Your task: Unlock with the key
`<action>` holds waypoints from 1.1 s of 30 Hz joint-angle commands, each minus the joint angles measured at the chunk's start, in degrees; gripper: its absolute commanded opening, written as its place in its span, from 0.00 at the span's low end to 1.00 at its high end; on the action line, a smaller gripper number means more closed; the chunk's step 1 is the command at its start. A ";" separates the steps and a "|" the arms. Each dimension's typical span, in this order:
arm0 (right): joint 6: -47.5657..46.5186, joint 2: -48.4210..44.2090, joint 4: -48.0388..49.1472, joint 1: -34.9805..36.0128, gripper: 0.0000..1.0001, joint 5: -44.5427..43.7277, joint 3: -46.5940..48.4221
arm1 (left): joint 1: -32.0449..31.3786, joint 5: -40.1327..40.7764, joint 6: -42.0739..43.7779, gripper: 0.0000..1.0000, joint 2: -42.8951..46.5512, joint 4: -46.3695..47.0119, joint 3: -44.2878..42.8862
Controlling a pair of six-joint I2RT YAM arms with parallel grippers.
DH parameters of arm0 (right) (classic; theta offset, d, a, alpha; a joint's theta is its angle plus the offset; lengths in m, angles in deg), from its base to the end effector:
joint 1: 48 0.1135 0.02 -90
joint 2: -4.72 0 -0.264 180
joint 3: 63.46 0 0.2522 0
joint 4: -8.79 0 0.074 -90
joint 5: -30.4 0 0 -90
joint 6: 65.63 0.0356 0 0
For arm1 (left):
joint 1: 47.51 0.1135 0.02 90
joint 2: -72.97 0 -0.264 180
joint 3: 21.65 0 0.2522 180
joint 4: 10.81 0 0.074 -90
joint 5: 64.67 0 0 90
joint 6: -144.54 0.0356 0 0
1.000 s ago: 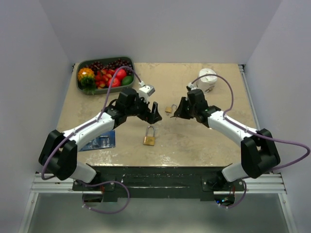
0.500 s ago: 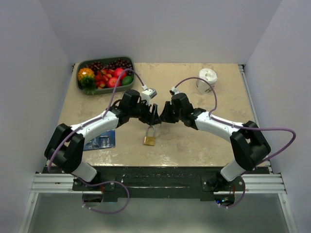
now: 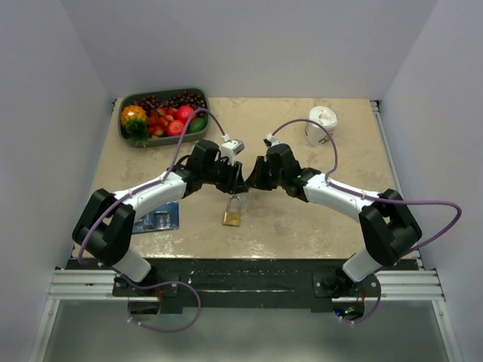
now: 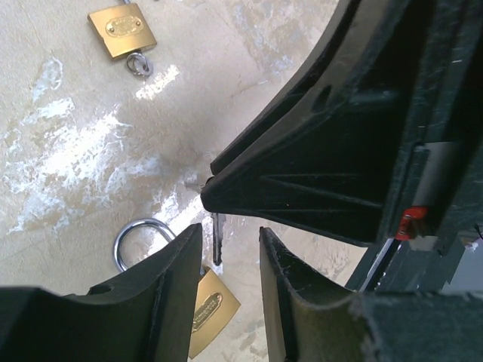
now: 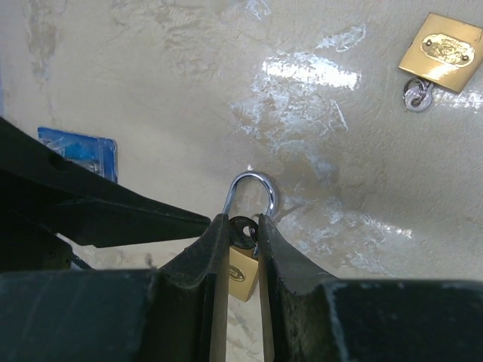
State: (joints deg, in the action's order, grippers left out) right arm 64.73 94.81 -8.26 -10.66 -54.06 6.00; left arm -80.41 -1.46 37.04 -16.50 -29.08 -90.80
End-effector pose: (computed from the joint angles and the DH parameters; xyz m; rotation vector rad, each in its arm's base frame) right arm 0.2707 0.2108 0.2218 0.0061 2.3620 0.8165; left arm 0.2740 -0.1964 0.2239 0.5781 2.2781 -0.9817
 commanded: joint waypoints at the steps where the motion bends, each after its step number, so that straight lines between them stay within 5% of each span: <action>1: 0.77 -2.98 2.15 0.54 0.00 -0.79 1.78 | -0.14 -1.08 -0.70 0.41 -1.05 -0.41 -1.29; 6: 0.77 -3.42 2.15 0.71 0.00 -0.88 1.69 | -0.05 -1.78 -0.78 0.33 -1.06 -0.32 -1.29; 13: 0.42 -3.60 3.03 0.71 0.00 0.43 0.11 | -0.14 -1.78 -0.43 0.00 -1.06 -0.32 -1.29; 23: -5.02 -7.28 5.83 -0.95 0.01 4.03 -0.59 | -0.14 -3.36 2.55 0.00 -1.50 -1.20 -1.91; 29: -9.94 -10.54 9.71 -11.58 0.17 24.49 -4.11 | -0.14 -11.26 10.01 0.00 -0.36 -3.22 -3.40; 33: -18.72 -13.34 1.64 -12.38 0.25 32.40 -3.58 | -0.58 -21.17 13.18 0.00 1.49 -2.78 -2.70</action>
State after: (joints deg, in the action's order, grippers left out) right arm 55.07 84.86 -2.69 -23.12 -34.41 2.66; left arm -80.35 -11.12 44.45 -17.96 -32.27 -91.88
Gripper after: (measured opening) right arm 0.226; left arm 0.021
